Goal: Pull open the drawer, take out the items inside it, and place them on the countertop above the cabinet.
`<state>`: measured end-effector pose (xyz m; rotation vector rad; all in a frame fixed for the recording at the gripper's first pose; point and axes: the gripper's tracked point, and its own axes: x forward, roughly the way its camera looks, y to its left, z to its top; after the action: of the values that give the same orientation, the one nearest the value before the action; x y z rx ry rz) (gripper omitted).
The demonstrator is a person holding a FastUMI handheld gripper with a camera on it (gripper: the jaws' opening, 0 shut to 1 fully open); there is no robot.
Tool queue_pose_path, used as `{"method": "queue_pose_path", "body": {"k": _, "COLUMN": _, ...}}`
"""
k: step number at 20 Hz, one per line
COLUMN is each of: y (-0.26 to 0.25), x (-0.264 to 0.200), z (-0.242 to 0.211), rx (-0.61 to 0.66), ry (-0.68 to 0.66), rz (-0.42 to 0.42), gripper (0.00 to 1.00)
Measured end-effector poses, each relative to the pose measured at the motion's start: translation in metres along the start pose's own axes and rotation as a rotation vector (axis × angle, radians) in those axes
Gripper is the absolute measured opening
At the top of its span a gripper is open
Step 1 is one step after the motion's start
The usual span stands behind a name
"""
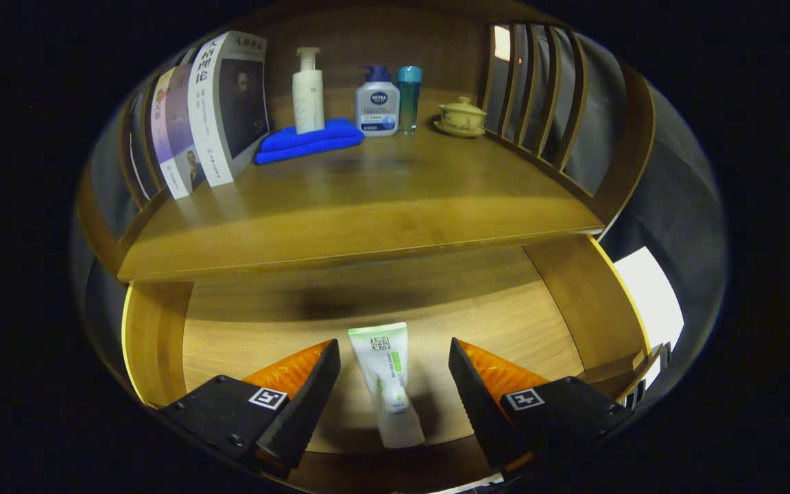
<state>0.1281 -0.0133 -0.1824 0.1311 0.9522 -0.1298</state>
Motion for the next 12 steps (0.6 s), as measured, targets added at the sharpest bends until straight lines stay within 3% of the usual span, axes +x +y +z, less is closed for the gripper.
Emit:
{"method": "queue_pose_path", "body": {"k": 11, "y": -0.001, "x": 0.024, "z": -0.028, "rx": 0.021, "ry": 0.181, "rz": -0.012, "gripper": 0.99}}
{"method": "queue_pose_path", "body": {"k": 12, "y": 0.002, "x": 0.026, "z": -0.033, "rx": 0.025, "ry": 0.204, "rz": 0.002, "gripper": 0.95}}
